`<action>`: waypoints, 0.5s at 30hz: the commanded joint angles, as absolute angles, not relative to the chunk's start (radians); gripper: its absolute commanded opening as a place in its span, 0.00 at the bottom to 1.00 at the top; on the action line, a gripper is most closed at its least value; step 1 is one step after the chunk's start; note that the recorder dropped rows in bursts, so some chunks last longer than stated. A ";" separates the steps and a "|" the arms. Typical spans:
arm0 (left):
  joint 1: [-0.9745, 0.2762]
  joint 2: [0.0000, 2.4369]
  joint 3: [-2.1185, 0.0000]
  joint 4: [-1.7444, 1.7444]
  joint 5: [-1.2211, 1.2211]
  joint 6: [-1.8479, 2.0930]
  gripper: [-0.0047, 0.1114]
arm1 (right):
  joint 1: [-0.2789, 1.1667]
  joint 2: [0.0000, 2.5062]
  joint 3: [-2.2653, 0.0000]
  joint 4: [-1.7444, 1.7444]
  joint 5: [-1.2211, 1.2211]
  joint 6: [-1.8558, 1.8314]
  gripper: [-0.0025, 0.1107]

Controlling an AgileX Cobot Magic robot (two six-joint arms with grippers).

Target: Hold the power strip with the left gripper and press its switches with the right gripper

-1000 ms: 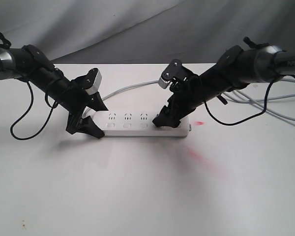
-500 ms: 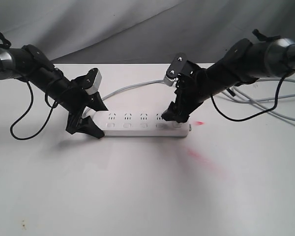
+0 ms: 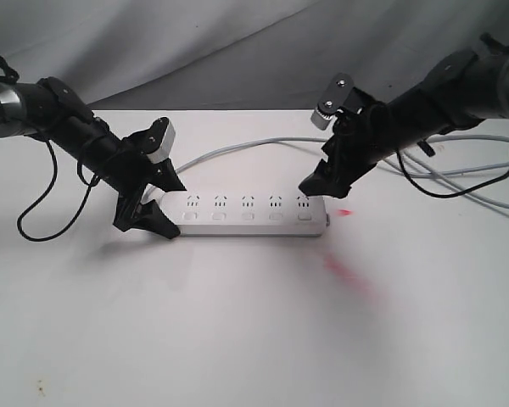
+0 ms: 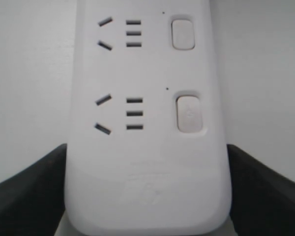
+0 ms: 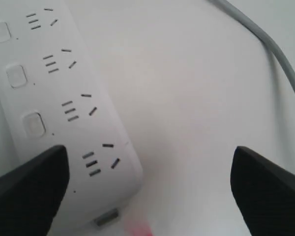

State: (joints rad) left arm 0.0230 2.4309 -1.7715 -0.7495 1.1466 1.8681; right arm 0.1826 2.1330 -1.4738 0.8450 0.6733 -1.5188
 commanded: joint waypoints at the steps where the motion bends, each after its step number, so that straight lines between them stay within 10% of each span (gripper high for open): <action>1: 0.020 2.429 -1.773 -0.743 1.155 1.862 0.26 | 0.161 2.121 -1.472 0.882 0.723 -1.563 0.74; 15: 0.020 2.429 -1.773 -0.743 1.155 1.862 0.26 | 0.172 2.213 -1.472 0.882 0.709 -1.589 0.74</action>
